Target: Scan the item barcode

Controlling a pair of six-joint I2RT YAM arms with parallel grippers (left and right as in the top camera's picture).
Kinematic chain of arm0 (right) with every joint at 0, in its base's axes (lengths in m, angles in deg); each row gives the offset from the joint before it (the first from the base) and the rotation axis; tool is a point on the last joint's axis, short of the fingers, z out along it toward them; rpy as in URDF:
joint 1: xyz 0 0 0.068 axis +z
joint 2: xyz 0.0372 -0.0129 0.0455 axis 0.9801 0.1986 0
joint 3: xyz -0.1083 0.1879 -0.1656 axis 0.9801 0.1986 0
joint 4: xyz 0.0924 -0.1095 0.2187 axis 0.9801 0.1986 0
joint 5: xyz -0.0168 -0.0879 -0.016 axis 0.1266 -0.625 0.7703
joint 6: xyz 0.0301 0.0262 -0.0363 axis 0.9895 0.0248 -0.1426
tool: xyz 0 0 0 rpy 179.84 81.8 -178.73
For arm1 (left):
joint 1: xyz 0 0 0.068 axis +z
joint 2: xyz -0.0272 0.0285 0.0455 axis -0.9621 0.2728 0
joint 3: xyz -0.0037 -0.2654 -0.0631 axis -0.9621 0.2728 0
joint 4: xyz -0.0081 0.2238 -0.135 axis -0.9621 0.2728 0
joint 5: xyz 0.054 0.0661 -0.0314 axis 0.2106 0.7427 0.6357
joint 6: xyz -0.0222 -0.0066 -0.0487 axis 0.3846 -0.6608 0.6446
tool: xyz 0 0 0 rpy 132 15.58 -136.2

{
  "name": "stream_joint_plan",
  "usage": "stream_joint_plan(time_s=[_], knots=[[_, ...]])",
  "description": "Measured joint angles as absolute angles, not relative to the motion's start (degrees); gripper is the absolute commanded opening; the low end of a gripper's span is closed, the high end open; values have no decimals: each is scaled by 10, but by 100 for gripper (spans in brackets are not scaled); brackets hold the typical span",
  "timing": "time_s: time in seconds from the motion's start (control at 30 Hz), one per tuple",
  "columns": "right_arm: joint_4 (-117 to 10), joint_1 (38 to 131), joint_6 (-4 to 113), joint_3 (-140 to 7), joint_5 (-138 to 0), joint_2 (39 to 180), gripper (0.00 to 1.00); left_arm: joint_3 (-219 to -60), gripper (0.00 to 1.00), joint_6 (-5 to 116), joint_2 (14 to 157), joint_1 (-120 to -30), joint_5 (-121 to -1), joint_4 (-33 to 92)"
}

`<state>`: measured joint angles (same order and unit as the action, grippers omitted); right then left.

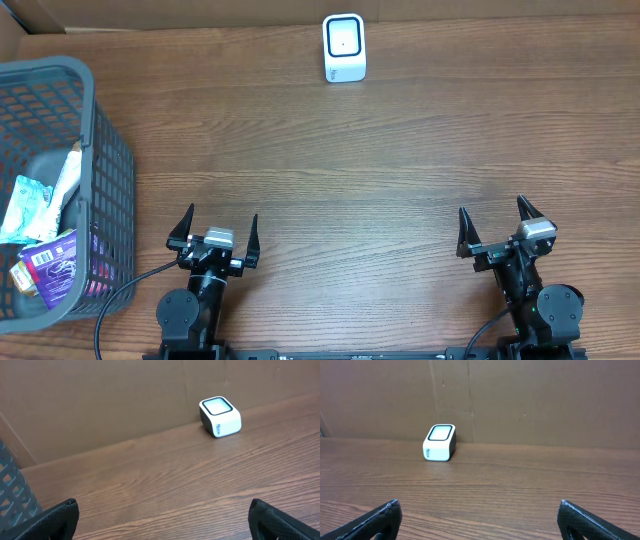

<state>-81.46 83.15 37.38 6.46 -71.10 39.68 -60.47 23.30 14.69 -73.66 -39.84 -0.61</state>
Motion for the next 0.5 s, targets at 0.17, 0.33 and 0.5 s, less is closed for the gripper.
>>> stream_joint_plan(time_s=[0.17,0.33,0.5], knots=[[-815,831,374,65,-711,397,100,-605,100,233,147,-737,-398,-6],[-815,831,374,65,-711,397,100,-605,99,241,147,-737,-403,-7],[-816,831,374,65,-711,397,100,-605,100,274,147,-737,-405,-8]])
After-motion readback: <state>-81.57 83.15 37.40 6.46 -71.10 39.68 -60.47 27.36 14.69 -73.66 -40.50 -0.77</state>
